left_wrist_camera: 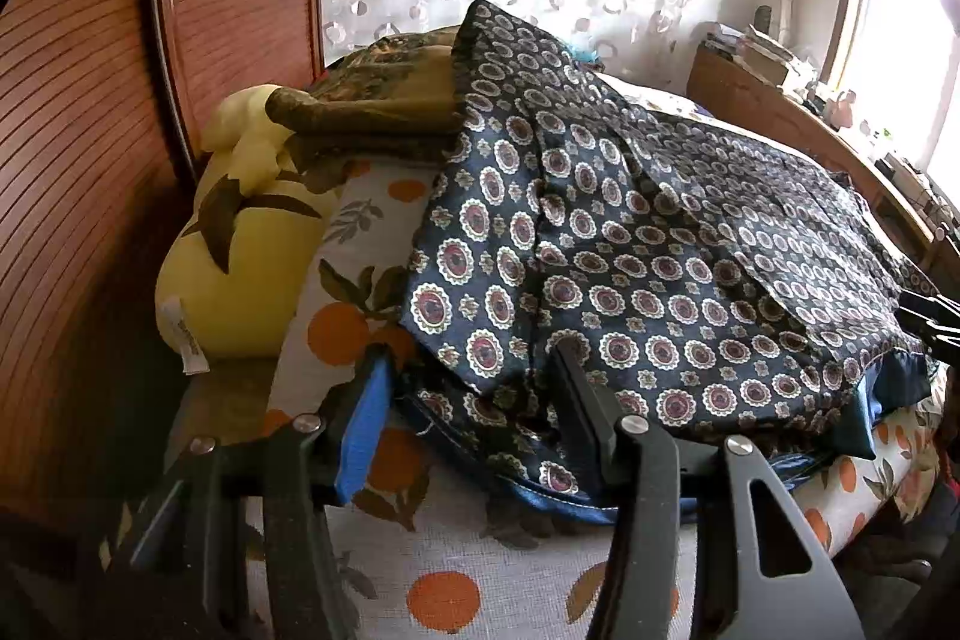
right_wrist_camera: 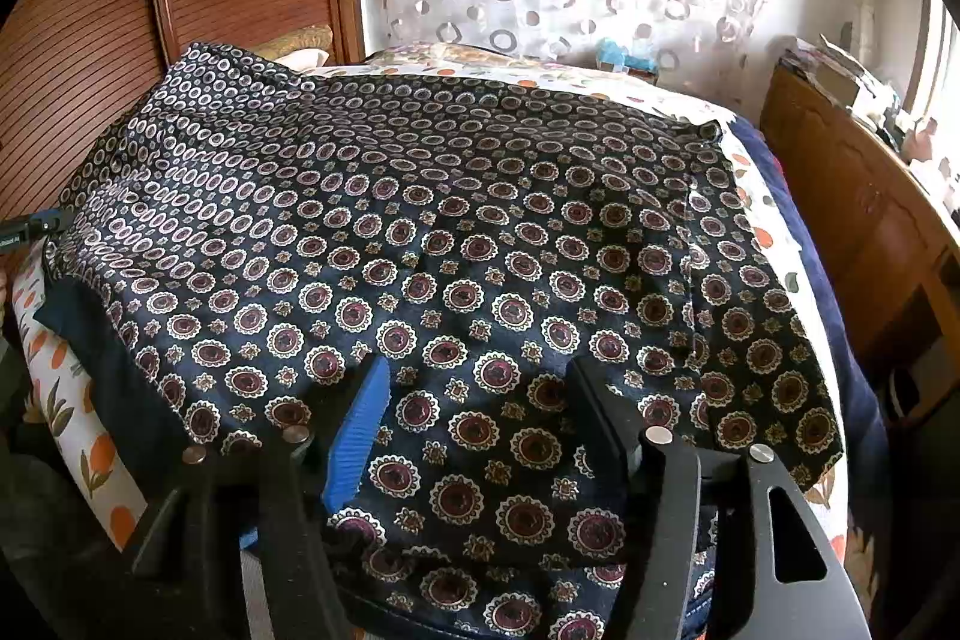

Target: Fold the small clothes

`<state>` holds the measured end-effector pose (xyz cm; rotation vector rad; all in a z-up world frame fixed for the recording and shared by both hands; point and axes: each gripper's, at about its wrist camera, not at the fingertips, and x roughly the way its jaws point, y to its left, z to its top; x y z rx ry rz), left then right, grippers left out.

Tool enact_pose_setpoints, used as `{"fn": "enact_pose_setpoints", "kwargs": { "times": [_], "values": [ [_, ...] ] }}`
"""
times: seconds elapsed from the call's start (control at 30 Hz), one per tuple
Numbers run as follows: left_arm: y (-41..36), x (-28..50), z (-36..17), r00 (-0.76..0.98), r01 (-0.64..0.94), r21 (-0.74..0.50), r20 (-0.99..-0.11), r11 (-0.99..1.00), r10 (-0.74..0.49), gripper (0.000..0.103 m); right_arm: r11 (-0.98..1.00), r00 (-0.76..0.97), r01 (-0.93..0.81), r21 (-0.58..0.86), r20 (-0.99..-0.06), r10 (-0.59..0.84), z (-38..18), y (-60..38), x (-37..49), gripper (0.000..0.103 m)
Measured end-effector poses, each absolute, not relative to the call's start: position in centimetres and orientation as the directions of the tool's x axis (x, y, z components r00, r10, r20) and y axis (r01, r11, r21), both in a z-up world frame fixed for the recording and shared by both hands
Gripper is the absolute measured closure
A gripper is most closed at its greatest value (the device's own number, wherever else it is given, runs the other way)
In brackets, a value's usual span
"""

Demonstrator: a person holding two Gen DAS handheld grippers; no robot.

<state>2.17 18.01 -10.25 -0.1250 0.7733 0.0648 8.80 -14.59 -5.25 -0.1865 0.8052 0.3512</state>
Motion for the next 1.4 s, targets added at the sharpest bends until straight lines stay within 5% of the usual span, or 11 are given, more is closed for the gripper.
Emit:
{"fn": "enact_pose_setpoints", "kwargs": {
  "times": [0.23, 0.27, 0.3, 0.47, 1.0, 1.4],
  "values": [
    [18.1, 2.2, -10.2, 0.717, -0.098, -0.103, -0.697, 0.990, -0.001, 0.059, 0.926, 0.637, -0.378, -0.027, -0.733, 0.239, -4.9, -15.1, 8.8, 0.037],
    [18.0, 2.2, -10.2, 0.718, -0.096, -0.101, -0.696, 0.990, -0.001, 0.063, 0.925, 0.637, -0.378, -0.026, -0.733, 0.240, -4.9, -15.2, 8.8, 0.037],
    [17.9, 2.2, -10.2, 0.719, -0.089, -0.104, -0.695, 0.991, -0.008, 0.081, 0.925, 0.637, -0.378, -0.026, -0.733, 0.240, -4.9, -15.1, 8.8, 0.037],
    [17.6, 2.2, -10.1, 0.722, -0.068, -0.128, -0.690, 0.990, -0.040, 0.094, 0.925, 0.637, -0.378, -0.026, -0.733, 0.240, -4.9, -15.2, 8.8, 0.037],
    [12.7, 1.7, -1.3, 0.868, 0.101, -0.130, -0.473, 0.986, -0.151, 0.098, 0.925, 0.636, -0.380, -0.024, -0.733, 0.242, -5.0, -15.2, 8.7, 0.035],
    [5.0, 5.6, 2.8, 0.859, 0.290, -0.095, -0.412, 0.952, -0.303, 0.098, 0.925, 0.636, -0.380, -0.023, -0.733, 0.243, -5.0, -15.2, 8.7, 0.035]
  ]
}}
